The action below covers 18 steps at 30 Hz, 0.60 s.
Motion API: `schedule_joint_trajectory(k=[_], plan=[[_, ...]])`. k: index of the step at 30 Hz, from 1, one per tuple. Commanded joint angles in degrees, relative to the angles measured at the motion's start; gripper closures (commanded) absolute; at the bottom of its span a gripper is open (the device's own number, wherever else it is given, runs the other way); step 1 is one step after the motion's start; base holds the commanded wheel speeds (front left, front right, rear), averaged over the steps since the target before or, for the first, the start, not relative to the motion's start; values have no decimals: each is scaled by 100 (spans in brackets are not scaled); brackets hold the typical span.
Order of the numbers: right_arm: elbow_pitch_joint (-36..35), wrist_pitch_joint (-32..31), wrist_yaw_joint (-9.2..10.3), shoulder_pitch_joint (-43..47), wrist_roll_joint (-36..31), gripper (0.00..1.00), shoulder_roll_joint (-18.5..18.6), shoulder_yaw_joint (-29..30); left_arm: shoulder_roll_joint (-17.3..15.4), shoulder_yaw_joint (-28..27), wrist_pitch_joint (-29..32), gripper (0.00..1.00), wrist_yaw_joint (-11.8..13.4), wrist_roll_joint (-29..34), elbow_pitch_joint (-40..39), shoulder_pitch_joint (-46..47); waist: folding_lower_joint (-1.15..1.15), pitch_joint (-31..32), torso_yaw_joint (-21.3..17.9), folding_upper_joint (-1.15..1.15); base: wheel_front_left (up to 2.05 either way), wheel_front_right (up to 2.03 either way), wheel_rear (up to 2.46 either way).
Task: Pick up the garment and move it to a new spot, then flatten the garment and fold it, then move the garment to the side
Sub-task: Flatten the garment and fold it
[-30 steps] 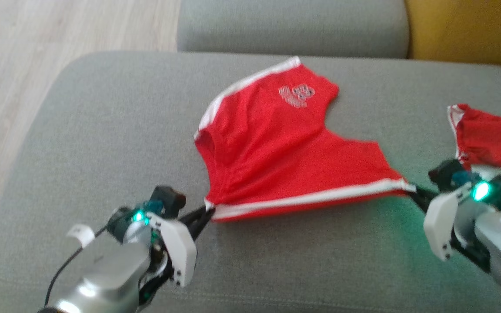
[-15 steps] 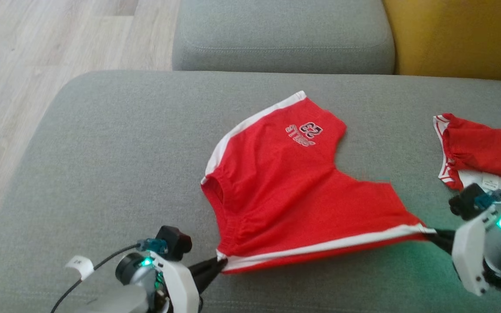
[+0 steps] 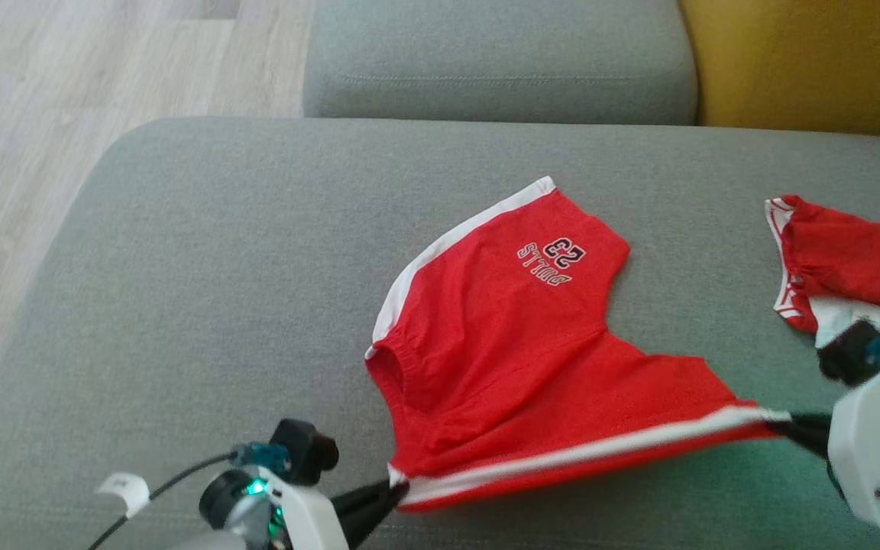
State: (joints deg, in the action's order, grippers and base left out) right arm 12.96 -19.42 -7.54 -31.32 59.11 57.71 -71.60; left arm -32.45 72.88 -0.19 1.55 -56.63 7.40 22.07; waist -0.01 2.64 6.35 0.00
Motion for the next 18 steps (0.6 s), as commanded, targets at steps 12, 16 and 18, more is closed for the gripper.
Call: schedule_joint_trajectory(k=[12,16,18], plan=[[-29,52,5,-1136,-80,100,-26,765,-77,-719,-278,100,135,73,-306,915,1,-463,442,0,0,0,0],[123,-59,5,-1757,-281,100,-223,819,124,-892,-373,100,99,103,-168,1269,1,-892,706,0,0,0,0],[243,-103,5,-2025,-365,100,-320,817,221,-938,-406,100,60,106,-67,1395,1,-1068,799,0,0,0,0]])
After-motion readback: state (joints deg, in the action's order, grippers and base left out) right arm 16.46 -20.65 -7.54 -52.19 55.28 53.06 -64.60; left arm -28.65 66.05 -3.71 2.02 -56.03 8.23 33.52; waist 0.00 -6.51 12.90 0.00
